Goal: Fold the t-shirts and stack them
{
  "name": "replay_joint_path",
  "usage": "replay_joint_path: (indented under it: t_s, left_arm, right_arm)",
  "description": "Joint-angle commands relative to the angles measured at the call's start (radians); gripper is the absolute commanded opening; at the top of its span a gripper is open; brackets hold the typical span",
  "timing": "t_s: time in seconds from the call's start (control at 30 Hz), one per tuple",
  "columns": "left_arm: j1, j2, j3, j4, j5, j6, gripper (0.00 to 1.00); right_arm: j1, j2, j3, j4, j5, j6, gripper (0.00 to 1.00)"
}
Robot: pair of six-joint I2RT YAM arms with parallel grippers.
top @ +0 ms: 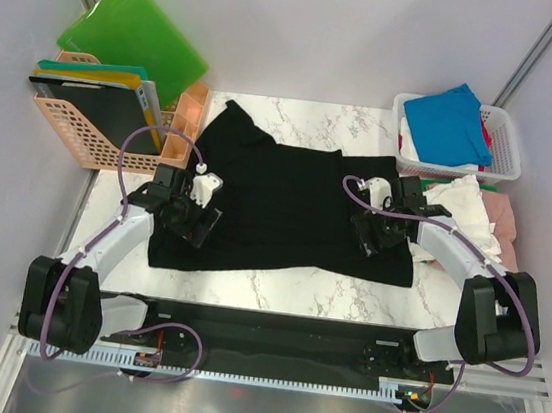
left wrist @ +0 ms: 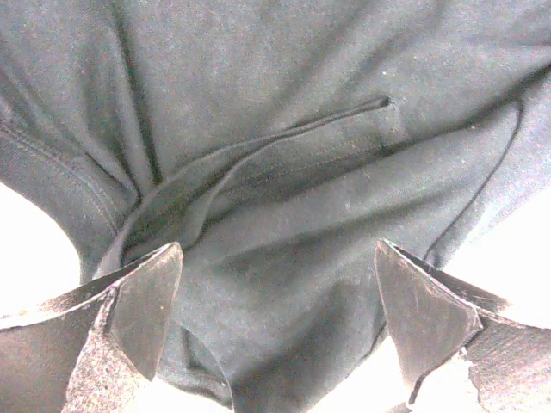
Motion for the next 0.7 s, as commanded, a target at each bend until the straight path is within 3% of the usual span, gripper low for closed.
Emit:
replay_joint_path:
  t_s: [0.0,0.17,0.3,0.43,0.63,0.67]
  left_arm:
    - [0.004,-0.053,0.03,-0.021,0.019,0.037,1.0]
    - [0.004,-0.146,0.163,-0.016,-0.048,0.093,1.0]
    - [0.004,-0.093,0.333,-0.082,-0.102,0.13,1.0]
    - [0.004,0.094,0.519,-0.156,-0.088,0.107,1.0]
    - [0.004,0.491,0.953,-0.289,0.059,-0.003,1.0]
    - [0.004,0.557,1.108,-0.329,0.1,-0.038,1.0]
  right_arm:
    - [0.005,-0.045,0.075,-0.018,0.019,-0.018,0.98]
    - [0.005,-0.145,0.164,-0.1,-0.001,-0.041,0.98]
    - [0.002,-0.242,0.21,-0.171,0.113,-0.074,0.98]
    - [-0.012,-0.416,0.133,-0.108,0.147,-0.038,0.98]
    - [-0.091,-0.444,0.089,-0.084,0.146,-0.064,0.98]
    - [-0.093,-0.44,0.087,-0.082,0.147,-0.066,0.98]
